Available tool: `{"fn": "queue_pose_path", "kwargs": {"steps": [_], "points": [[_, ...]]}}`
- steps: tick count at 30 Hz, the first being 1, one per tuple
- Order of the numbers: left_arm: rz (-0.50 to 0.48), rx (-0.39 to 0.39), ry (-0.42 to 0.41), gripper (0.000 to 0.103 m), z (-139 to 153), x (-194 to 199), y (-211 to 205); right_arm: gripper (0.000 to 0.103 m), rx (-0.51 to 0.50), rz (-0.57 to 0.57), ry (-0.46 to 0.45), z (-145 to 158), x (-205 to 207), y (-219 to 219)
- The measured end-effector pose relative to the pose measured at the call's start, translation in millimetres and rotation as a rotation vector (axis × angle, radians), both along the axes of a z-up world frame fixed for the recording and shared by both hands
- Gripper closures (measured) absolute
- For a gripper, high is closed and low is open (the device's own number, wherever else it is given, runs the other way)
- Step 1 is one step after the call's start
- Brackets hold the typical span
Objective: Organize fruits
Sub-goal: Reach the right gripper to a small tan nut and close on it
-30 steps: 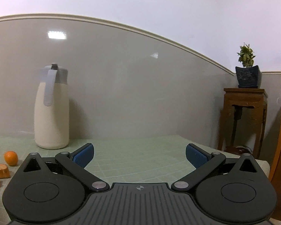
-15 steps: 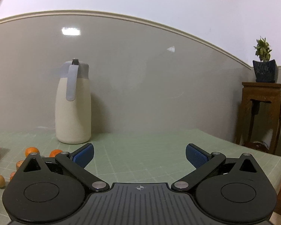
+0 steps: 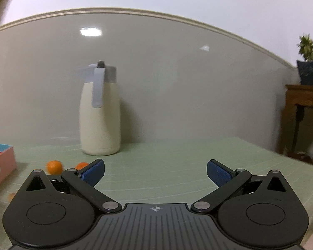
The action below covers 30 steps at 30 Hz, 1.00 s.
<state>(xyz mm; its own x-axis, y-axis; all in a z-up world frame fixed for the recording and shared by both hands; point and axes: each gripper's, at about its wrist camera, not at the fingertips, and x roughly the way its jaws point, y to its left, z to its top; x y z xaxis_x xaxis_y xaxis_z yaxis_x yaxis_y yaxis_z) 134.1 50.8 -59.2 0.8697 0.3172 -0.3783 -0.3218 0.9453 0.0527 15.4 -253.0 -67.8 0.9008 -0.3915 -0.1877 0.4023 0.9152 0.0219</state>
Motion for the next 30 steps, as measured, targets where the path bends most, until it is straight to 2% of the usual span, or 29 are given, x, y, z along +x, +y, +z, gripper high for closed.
{"fn": "queue_pose_path", "kwargs": {"steps": [11,13,14,18,22,26,30], "points": [[0.133,-0.036,-0.018,0.006,11,-13,57,0.001,0.104,0.232,0.067,2,19,37],[0.161,-0.044,-0.013,0.006,12,-15,71,0.021,0.111,0.277,0.083,2,23,48],[0.176,-0.049,-0.012,0.006,13,-16,78,0.035,0.119,0.3,0.104,1,26,53],[0.229,-0.07,-0.013,0.006,14,-22,100,0.036,0.189,0.385,0.167,-4,40,69],[0.258,-0.07,-0.012,0.006,16,-27,114,0.036,0.169,0.435,0.163,-6,46,88],[0.282,-0.06,-0.017,0.006,16,-33,125,0.05,0.203,0.465,0.2,-11,60,99],[0.305,-0.056,-0.01,0.006,15,-36,136,0.055,0.229,0.468,0.231,-15,69,107]]}}
